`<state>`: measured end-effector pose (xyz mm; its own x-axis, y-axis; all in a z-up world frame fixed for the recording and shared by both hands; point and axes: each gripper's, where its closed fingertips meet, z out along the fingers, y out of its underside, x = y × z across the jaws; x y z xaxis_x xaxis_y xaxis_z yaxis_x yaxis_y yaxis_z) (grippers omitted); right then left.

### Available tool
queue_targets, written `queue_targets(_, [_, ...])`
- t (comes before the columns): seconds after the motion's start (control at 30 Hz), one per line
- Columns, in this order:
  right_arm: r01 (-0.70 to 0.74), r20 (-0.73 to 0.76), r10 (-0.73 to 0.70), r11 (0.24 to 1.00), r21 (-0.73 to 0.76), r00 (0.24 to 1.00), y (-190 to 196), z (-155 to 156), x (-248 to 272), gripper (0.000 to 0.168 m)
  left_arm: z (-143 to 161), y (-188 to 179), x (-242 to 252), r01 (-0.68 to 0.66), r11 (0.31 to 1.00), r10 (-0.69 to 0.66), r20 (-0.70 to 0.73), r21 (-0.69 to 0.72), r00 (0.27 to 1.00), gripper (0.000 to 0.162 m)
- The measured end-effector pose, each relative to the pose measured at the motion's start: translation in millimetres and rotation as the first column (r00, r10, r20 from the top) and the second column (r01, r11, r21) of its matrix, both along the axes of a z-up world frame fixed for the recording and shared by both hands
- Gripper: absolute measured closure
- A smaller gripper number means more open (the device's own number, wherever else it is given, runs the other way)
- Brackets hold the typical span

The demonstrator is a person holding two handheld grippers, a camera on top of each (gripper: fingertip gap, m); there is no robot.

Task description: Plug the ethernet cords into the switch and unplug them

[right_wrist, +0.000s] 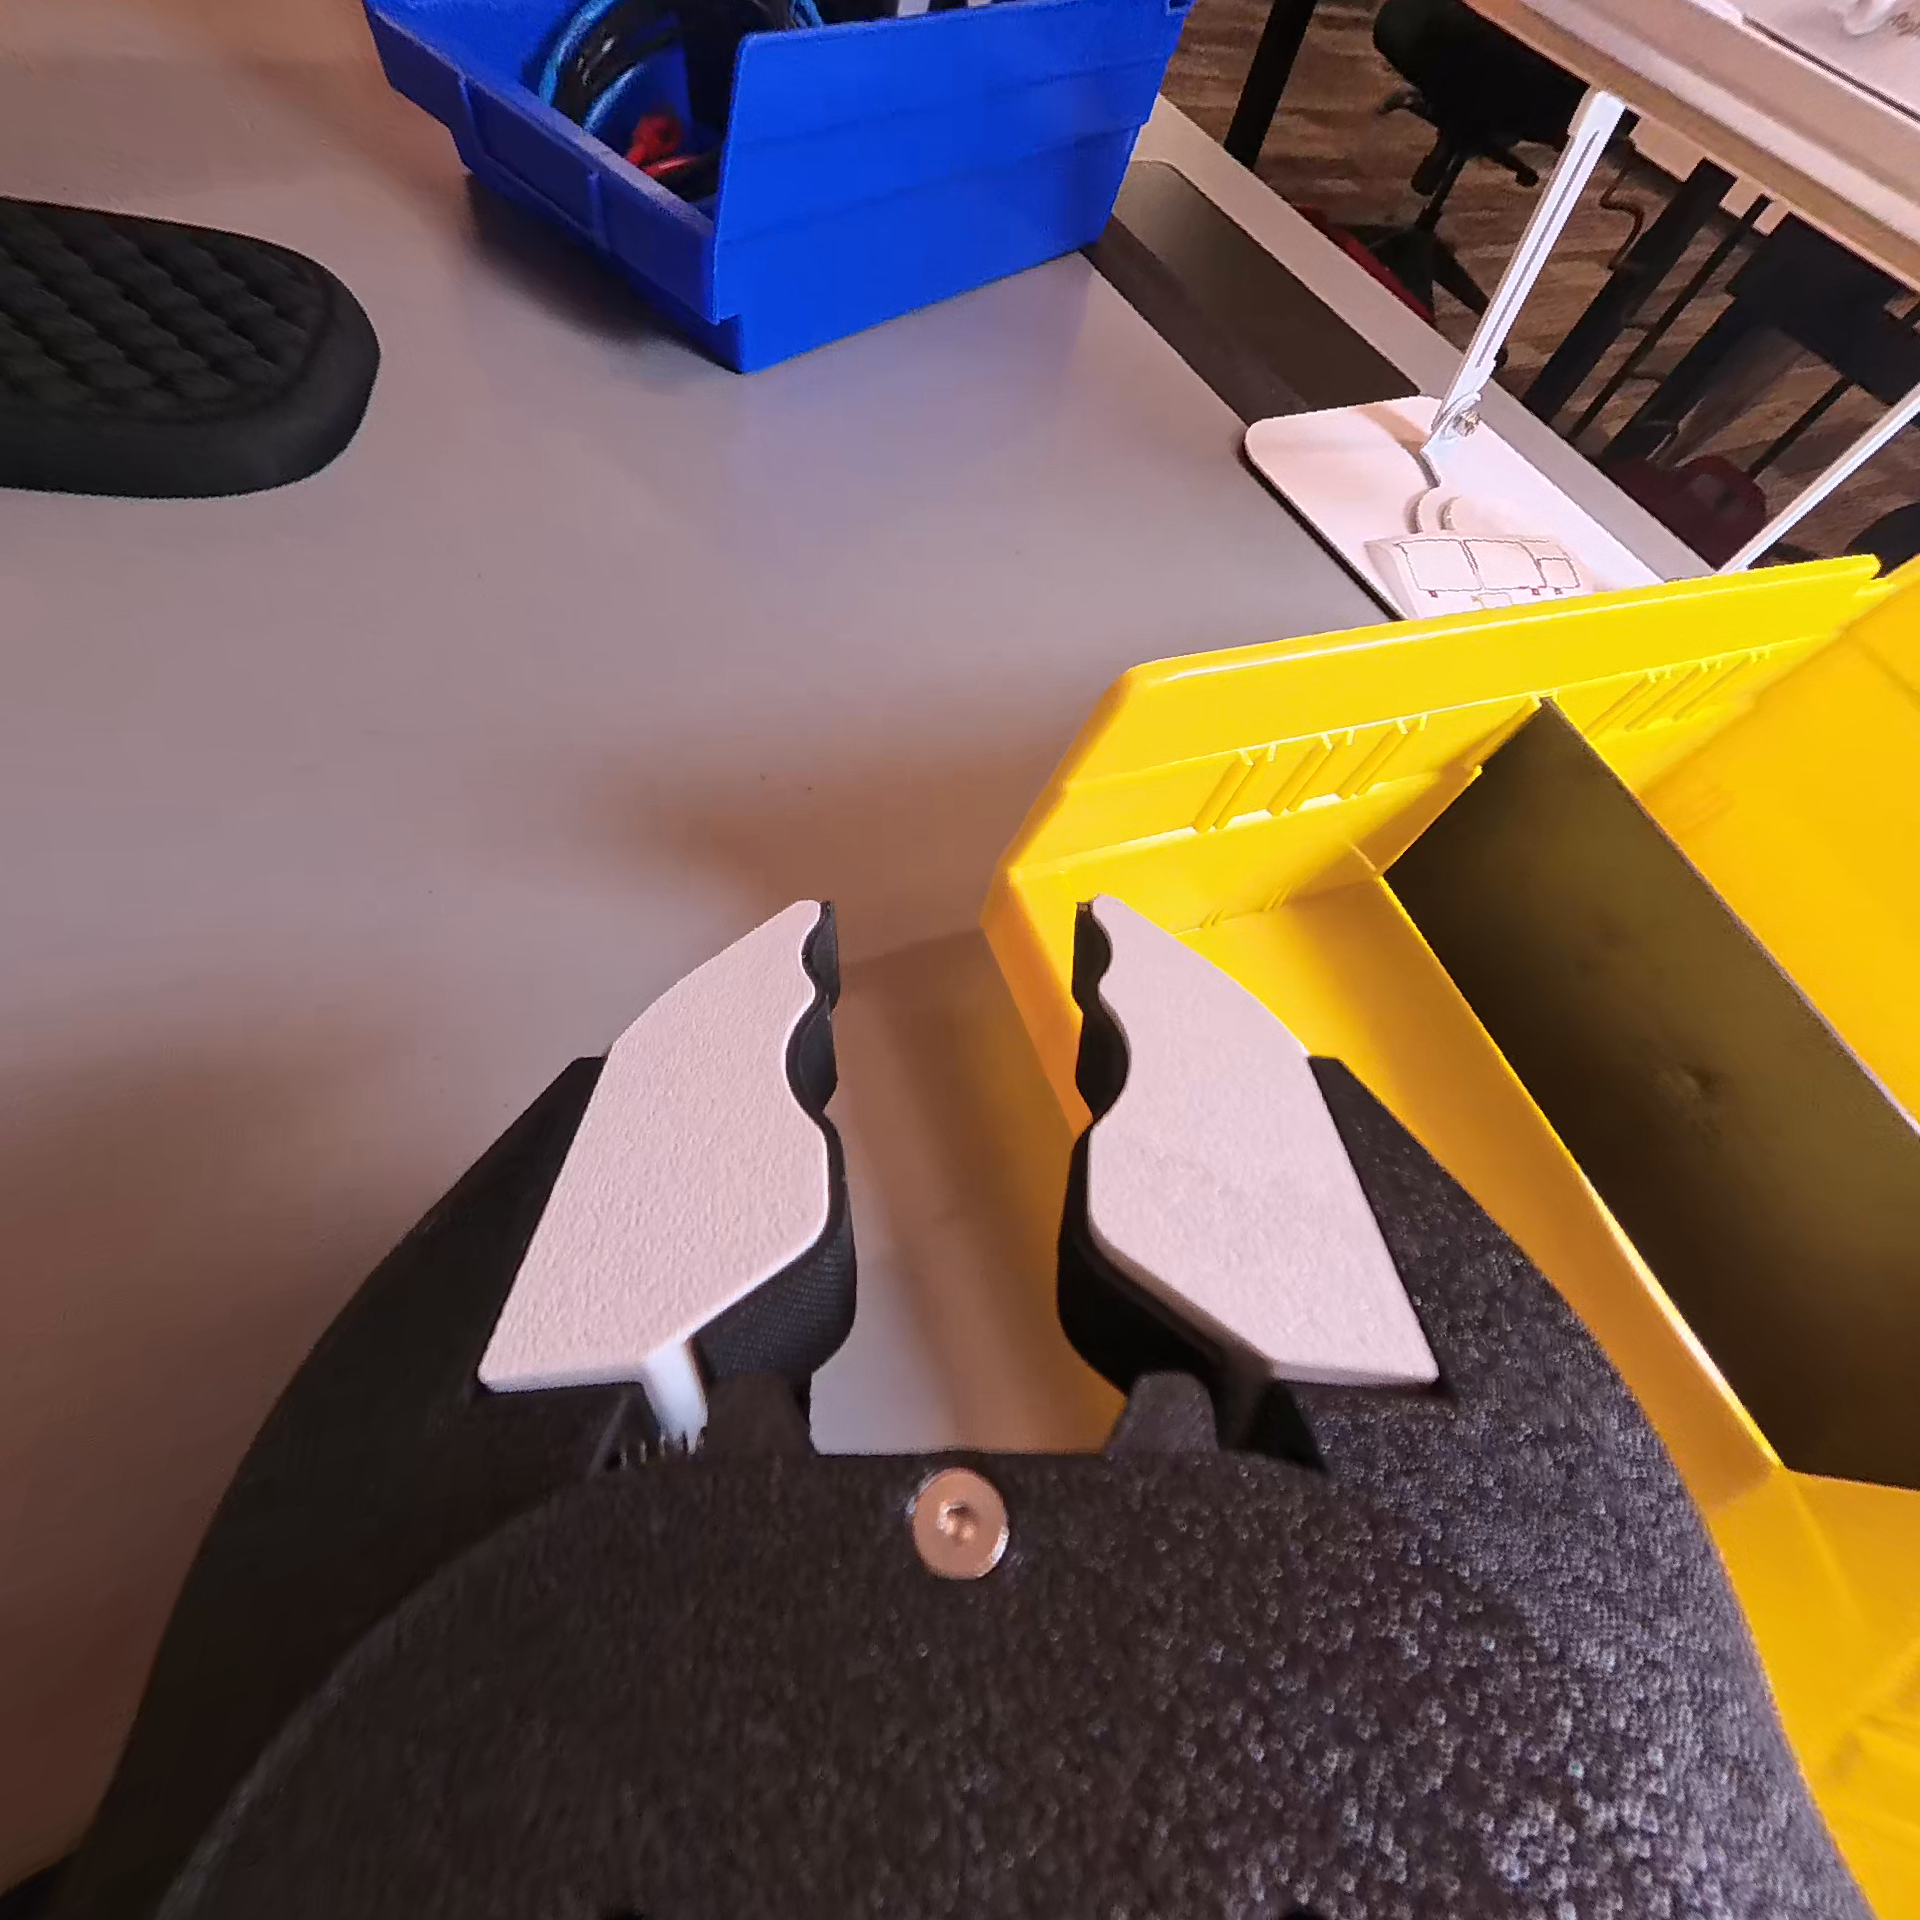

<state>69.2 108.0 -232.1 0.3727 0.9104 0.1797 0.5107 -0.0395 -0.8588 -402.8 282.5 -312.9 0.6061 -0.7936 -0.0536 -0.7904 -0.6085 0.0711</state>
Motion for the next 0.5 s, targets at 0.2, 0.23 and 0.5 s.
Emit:
queue_targets(0.2, [-0.010, -0.054, 0.014, 0.998, 0.056, 0.998, -1.1, 20.6, -1.6, 0.124, 62.3, 7.3, 6.8, -0.016, 0.989, 0.004, 0.082, 0.147, 0.997, 0.096])
queue_targets(0.23, [-0.019, -0.063, 0.024, 0.997, 0.078, 0.998, -2.1, 25.4, -3.4, 0.124, 81.9, 2.8, 17.1, -0.004, 0.986, -0.016, 0.122, 0.166, 0.992, 0.096])
queue_targets(0.5, [-0.199, 0.059, 0.191, 0.903, 0.381, 0.980, -35.3, 48.0, -49.8, 0.116, 150.4, -155.1, 203.2, 0.434, 0.897, -0.337, 0.509, -0.082, 0.792, 0.096])
